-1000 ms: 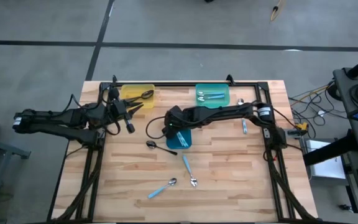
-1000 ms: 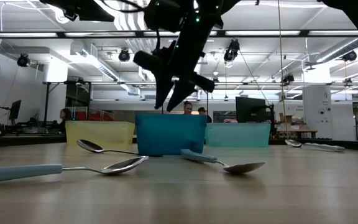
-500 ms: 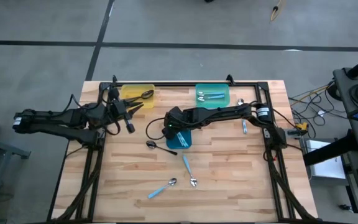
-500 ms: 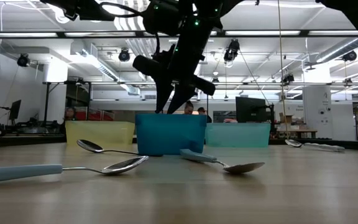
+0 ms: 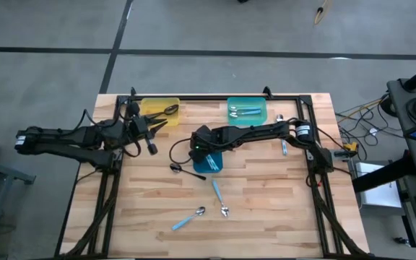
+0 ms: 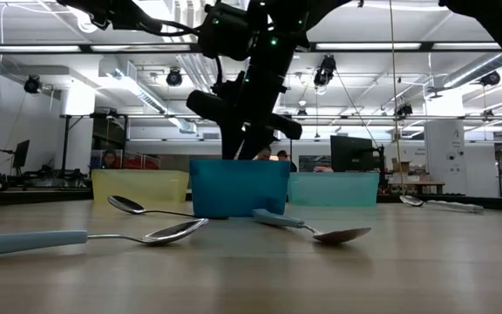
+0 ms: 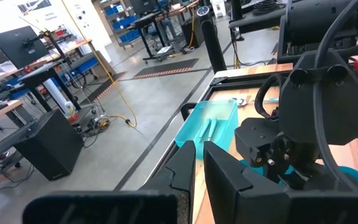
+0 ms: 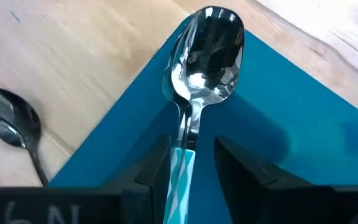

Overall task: Sort silverware by color (type)
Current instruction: Put the black spoon into the yellow bin

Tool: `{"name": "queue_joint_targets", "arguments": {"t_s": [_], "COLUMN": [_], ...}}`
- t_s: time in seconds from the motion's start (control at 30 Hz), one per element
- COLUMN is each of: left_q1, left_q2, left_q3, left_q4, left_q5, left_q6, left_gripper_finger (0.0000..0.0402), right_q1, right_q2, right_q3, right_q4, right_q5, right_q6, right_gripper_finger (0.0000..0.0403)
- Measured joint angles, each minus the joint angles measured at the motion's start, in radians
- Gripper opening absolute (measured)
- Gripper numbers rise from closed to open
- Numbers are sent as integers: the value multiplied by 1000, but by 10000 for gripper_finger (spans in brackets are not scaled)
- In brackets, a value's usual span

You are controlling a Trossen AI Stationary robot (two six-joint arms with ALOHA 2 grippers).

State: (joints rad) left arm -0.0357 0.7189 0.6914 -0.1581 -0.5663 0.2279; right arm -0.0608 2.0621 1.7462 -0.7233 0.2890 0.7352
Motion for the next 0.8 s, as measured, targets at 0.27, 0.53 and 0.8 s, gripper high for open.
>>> {"name": "queue_joint_targets", "arguments": {"t_s": [0.27,0.53,0.8], "left_q1": [0,0,-2], "left_q2": [7,32,117], "left_q3": [0,0,0], "left_q4": [-8,-51,-113], "left_q5": [0,3,34], "left_q6": [-38,-216,-483], "left_gripper_finger": [15,15,15], "right_q1": [38,122,82], "right_q2": [-117,-311,-628], "right_q3": [0,-118,-473], "right_q4": [-81,-101,11], "right_q5": [80,154,127], "right_q6": [-175,-419,-431], "right_gripper_finger": [86,49,32]}}
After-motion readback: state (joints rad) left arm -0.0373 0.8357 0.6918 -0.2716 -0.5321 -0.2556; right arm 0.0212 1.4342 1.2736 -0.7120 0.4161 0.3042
